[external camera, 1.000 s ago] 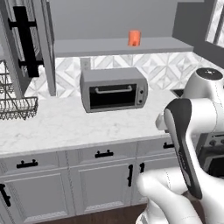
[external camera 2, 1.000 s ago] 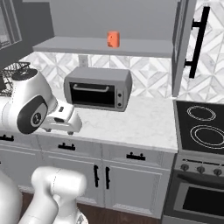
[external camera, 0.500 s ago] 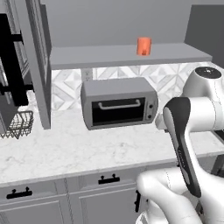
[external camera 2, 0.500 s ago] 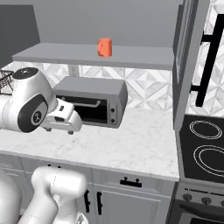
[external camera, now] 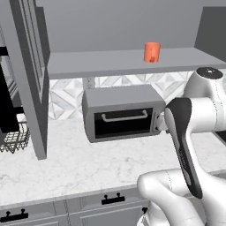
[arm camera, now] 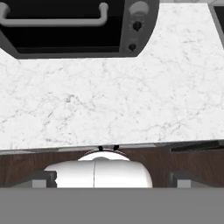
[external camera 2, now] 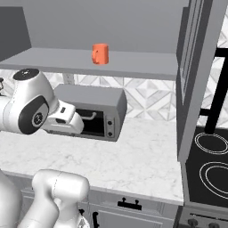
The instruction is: Gather all objects into one cabinet and sort the glasses and bowls to opposite sides.
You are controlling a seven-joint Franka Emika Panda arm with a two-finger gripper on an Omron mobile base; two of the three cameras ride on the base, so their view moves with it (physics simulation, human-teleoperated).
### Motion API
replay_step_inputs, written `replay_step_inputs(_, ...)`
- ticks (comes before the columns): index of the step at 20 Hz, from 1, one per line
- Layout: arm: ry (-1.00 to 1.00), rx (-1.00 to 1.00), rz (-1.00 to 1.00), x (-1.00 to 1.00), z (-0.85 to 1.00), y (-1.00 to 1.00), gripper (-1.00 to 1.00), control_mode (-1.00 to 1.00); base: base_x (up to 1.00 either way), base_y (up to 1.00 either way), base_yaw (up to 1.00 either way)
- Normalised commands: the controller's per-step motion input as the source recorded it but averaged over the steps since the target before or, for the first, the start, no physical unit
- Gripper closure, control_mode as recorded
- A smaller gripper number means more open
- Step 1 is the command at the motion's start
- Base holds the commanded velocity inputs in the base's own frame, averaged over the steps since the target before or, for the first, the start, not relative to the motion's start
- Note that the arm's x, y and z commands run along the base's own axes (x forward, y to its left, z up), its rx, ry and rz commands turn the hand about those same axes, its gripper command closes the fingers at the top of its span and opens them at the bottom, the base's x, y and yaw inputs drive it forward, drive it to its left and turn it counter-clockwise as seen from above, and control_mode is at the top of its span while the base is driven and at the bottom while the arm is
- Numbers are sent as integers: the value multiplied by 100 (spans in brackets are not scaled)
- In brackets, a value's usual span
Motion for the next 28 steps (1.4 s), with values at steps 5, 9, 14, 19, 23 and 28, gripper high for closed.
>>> replay_step_inputs(5,0,0,0,0,0,0,-100,-100,0,0,0)
replay_step_inputs(9,-18,0,0,-21,27,0,-100,-100,0,0,0)
replay_step_inputs(14,-43,1,2,-7,88,7,-100,-100,0,0,0)
replay_step_inputs(19,-35,0,1,1,90,0,-100,-100,0,0,0)
replay_step_inputs(23,-25,0,0,23,59,-5,-100,-100,0,0,0)
replay_step_inputs(28,-20,0,0,60,45,0,-100,-100,0,0,0)
